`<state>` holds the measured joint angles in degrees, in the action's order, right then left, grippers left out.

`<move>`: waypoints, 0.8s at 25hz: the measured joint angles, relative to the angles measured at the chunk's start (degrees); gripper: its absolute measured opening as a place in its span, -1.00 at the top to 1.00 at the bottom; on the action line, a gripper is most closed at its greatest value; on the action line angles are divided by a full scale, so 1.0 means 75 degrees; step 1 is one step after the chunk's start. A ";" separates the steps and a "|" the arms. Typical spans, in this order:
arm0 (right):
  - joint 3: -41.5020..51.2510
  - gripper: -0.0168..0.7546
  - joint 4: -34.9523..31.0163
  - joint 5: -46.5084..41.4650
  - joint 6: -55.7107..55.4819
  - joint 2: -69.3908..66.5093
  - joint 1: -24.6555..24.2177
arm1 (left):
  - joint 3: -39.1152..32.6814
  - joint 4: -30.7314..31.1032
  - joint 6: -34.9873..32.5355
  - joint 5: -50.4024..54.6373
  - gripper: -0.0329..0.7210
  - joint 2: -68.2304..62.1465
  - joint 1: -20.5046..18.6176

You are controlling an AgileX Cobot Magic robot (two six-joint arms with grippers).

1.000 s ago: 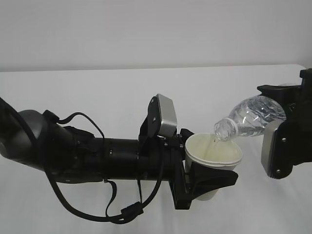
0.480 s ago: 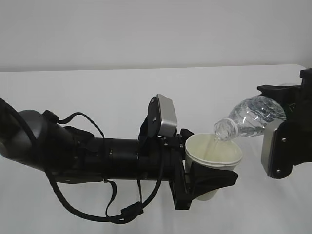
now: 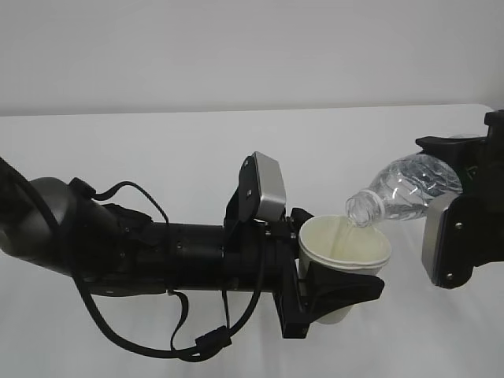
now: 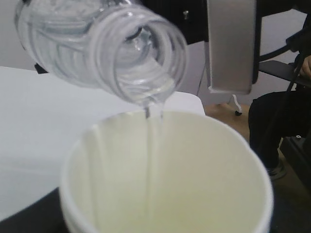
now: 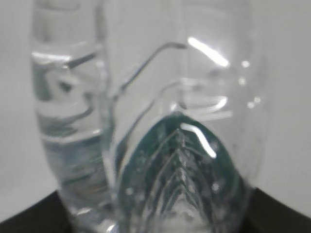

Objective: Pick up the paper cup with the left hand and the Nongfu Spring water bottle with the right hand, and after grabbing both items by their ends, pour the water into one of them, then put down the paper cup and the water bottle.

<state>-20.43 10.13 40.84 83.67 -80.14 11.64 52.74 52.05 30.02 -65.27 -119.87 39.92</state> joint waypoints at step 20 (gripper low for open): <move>0.0000 -0.14 -0.0042 0.0070 0.0027 0.0000 0.0000 | 0.0000 0.0000 0.0000 0.0000 -0.33 0.0000 0.0000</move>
<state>-20.43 9.81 41.36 83.87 -80.14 11.64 52.74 52.05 30.02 -65.27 -119.87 39.92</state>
